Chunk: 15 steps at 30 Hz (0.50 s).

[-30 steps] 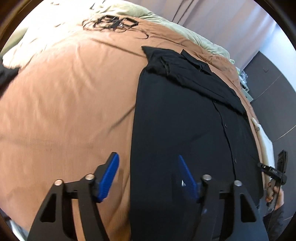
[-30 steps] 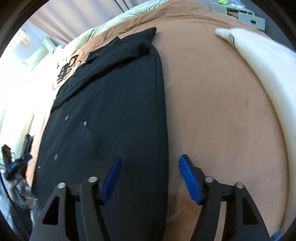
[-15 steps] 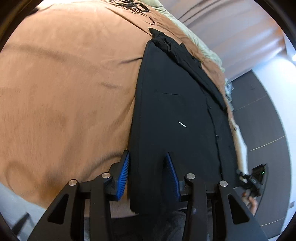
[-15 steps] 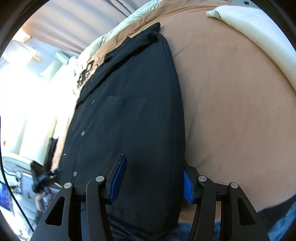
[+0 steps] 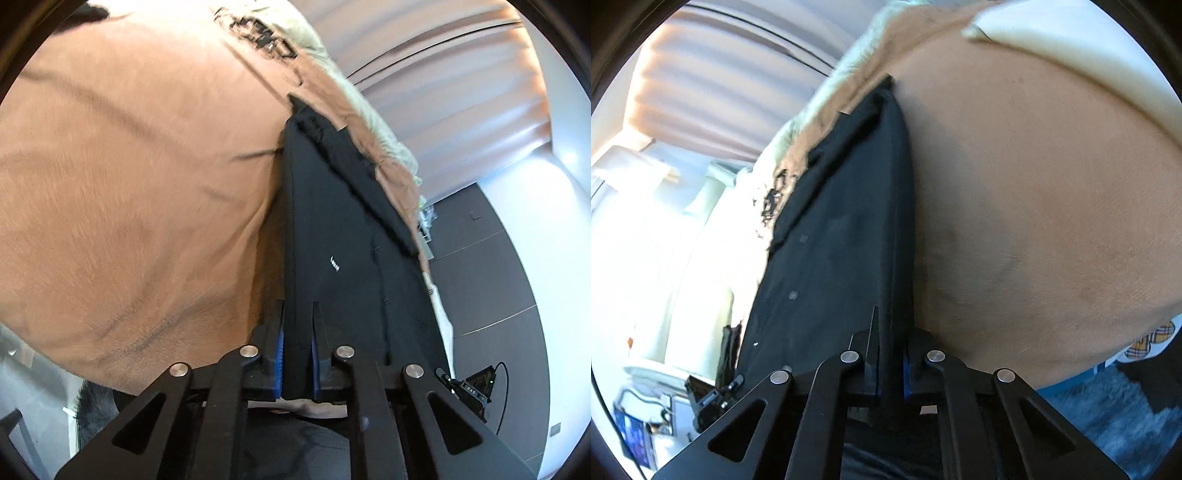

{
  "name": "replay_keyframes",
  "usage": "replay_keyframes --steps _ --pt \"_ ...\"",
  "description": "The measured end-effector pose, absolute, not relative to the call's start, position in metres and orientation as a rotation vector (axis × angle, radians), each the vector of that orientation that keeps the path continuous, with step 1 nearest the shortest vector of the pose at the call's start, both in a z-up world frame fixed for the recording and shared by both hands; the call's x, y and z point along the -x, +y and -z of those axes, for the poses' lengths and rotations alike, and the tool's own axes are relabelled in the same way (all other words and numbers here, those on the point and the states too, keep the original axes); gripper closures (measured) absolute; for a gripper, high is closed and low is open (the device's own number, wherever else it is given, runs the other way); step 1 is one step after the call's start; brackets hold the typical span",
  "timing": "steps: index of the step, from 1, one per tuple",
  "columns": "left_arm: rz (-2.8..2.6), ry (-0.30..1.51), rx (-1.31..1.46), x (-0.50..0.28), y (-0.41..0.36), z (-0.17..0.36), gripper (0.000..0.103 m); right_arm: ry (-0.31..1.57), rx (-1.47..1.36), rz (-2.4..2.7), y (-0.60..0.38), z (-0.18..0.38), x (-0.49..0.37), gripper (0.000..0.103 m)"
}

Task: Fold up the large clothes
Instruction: 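Grasp the shirt side edge with both tools and fold it inward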

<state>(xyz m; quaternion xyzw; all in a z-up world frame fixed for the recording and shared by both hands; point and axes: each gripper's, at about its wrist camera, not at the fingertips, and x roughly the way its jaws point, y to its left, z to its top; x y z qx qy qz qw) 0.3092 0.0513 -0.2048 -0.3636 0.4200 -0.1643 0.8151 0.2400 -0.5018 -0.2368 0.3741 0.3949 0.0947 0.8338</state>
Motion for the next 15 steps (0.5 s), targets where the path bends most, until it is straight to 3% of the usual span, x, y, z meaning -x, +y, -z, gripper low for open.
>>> replay_keyframes --steps 15 --pt "0.386 0.709 0.763 -0.235 0.078 0.122 0.091 0.703 -0.686 -0.319 -0.482 0.147 -0.190 0.097"
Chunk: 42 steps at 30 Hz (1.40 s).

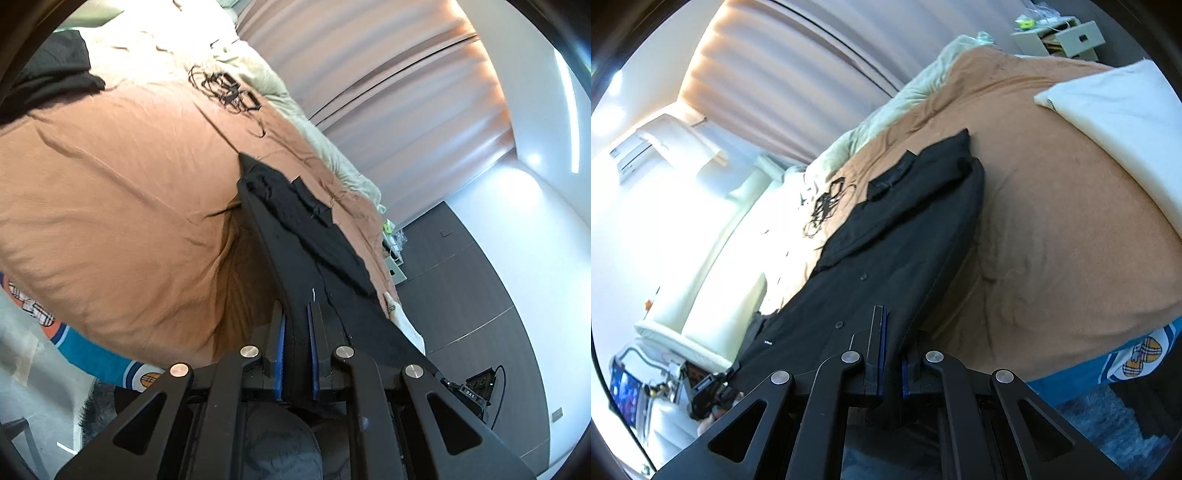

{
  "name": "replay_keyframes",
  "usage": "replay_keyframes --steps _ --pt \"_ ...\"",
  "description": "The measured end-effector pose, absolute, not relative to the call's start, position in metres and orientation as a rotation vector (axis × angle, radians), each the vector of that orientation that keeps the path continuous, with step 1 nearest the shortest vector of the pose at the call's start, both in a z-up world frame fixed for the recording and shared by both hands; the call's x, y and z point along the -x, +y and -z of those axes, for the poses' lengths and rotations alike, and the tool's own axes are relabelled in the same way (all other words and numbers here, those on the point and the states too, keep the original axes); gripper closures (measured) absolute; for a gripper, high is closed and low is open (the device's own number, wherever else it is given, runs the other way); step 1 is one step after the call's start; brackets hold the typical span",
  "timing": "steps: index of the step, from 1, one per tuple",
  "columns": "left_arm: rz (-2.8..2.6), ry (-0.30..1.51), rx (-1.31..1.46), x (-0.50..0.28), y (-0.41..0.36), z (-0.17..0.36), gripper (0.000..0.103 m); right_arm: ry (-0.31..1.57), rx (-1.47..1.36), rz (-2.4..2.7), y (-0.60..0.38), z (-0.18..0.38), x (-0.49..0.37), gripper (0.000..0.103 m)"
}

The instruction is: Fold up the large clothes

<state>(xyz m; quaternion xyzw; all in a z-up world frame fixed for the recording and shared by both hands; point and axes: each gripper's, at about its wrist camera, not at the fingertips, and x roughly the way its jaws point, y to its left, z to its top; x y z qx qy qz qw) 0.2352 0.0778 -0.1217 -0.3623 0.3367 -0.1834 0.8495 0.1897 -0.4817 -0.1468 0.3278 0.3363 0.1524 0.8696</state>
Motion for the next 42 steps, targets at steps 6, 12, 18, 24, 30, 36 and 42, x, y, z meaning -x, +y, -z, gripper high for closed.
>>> replay_keyframes --steps 6,12,18,24,30,36,42 --pt "0.403 0.661 0.764 -0.196 0.086 0.103 0.091 0.680 -0.695 -0.357 -0.485 0.138 -0.163 0.097" --pt "0.415 0.615 0.768 -0.158 0.094 0.088 0.091 0.636 -0.692 -0.415 -0.484 0.134 -0.126 0.097" --pt "0.434 0.569 0.744 -0.126 0.095 0.061 0.091 0.587 -0.703 -0.470 -0.483 0.116 -0.103 0.097" --pt "0.437 0.500 0.717 -0.099 0.100 0.023 0.091 0.538 -0.689 -0.533 -0.475 0.082 -0.081 0.097" --pt "0.426 0.450 0.701 -0.086 0.107 -0.006 0.090 0.484 -0.669 -0.531 -0.473 0.052 -0.068 0.097" --pt "0.411 0.428 0.671 -0.111 0.104 -0.026 0.091 0.450 -0.633 -0.488 -0.471 0.033 -0.076 0.097" --pt "0.392 0.433 0.647 -0.162 0.098 -0.032 0.091 0.456 -0.626 -0.447 -0.474 0.028 -0.114 0.097"
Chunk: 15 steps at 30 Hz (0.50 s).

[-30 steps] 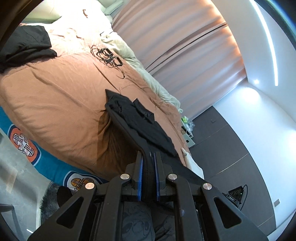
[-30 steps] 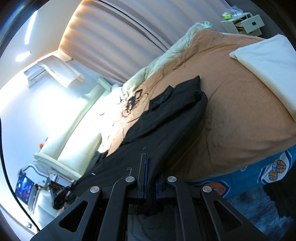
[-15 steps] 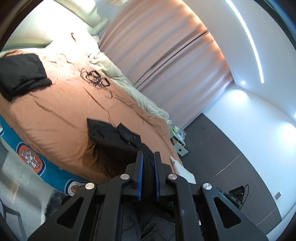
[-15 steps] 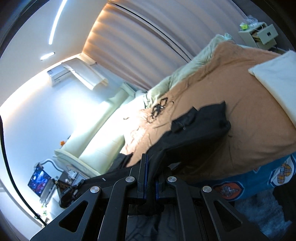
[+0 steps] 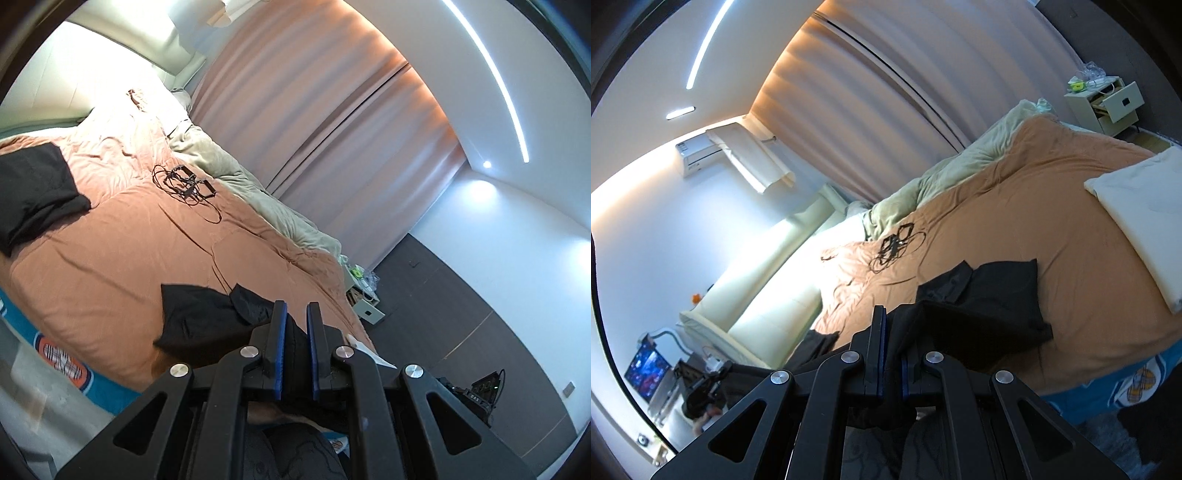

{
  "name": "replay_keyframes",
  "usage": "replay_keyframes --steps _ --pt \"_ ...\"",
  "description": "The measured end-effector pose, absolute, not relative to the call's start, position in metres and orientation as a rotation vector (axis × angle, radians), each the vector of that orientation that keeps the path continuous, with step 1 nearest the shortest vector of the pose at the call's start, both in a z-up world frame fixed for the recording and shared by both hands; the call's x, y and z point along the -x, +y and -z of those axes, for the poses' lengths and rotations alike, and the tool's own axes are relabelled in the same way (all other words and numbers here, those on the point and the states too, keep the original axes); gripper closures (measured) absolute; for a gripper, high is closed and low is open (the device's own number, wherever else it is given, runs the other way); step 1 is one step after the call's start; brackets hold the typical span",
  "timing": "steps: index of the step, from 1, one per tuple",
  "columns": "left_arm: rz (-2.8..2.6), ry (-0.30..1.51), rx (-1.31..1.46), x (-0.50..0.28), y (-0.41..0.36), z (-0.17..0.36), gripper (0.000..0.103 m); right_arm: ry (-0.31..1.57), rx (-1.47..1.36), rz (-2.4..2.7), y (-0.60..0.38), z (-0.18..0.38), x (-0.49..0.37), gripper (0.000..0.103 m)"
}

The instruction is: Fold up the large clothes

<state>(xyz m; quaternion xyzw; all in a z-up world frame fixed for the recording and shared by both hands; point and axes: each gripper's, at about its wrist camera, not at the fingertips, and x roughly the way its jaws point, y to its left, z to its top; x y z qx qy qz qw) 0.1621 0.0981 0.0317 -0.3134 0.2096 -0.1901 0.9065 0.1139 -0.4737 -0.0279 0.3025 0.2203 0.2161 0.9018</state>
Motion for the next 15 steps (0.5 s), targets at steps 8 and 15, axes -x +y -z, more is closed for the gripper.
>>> replay_keyframes --steps 8,15 --pt "0.356 0.471 0.618 -0.256 0.092 -0.037 0.091 0.496 -0.607 -0.387 -0.478 0.025 -0.199 0.097" --pt "0.314 0.561 0.577 -0.349 0.077 -0.017 0.091 0.551 -0.607 -0.323 -0.485 0.039 -0.272 0.097"
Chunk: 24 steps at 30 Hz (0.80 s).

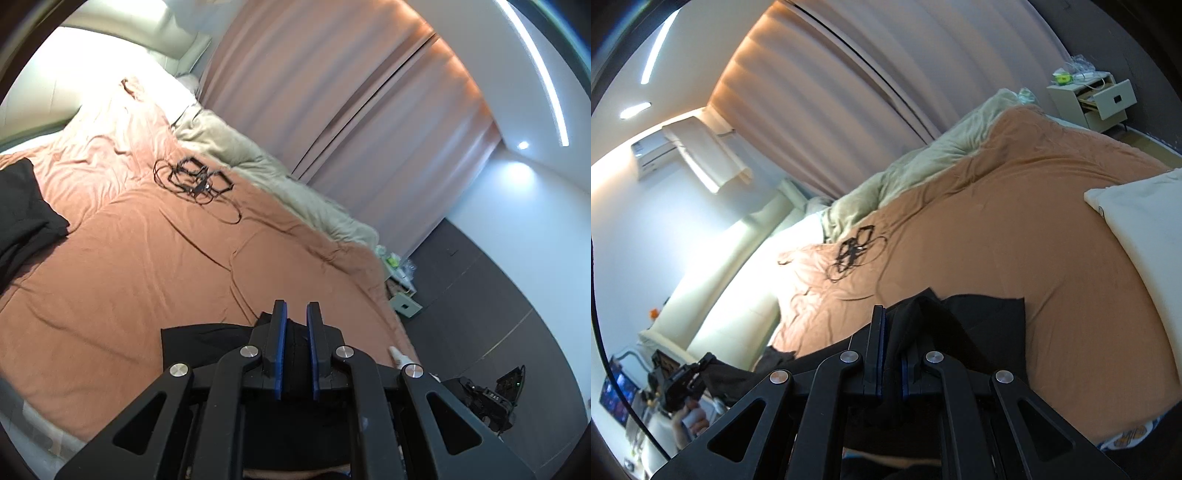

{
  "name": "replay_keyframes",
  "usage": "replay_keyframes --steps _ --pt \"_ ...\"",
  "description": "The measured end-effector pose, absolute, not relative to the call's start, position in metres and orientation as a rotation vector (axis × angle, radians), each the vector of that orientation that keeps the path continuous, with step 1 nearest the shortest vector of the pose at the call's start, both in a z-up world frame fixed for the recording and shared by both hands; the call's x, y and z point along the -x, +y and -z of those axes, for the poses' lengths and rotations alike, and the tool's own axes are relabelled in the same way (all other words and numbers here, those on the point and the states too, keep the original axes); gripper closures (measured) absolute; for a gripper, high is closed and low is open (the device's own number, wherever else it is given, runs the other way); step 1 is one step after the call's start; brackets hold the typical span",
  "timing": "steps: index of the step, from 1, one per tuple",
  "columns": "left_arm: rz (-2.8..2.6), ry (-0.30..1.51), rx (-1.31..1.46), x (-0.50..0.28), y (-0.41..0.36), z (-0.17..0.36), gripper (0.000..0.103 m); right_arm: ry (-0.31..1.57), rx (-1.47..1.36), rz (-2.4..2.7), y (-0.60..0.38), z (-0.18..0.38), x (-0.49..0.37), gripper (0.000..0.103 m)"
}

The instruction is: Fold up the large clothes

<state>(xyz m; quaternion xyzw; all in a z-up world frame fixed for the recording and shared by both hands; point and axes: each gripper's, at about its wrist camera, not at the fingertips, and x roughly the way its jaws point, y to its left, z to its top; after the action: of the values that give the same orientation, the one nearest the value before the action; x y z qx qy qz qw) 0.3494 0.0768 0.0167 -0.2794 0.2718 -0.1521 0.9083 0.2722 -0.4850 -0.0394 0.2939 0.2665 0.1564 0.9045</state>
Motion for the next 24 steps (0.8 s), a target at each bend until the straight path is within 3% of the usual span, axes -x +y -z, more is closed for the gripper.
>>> replay_keyframes --steps 17,24 --pt "0.177 0.838 0.632 -0.501 0.074 0.117 0.090 0.795 -0.628 -0.215 -0.491 0.143 -0.416 0.096" --pt "0.137 0.877 0.653 -0.536 0.078 0.141 0.090 0.875 -0.621 -0.176 -0.488 0.180 -0.456 0.094"
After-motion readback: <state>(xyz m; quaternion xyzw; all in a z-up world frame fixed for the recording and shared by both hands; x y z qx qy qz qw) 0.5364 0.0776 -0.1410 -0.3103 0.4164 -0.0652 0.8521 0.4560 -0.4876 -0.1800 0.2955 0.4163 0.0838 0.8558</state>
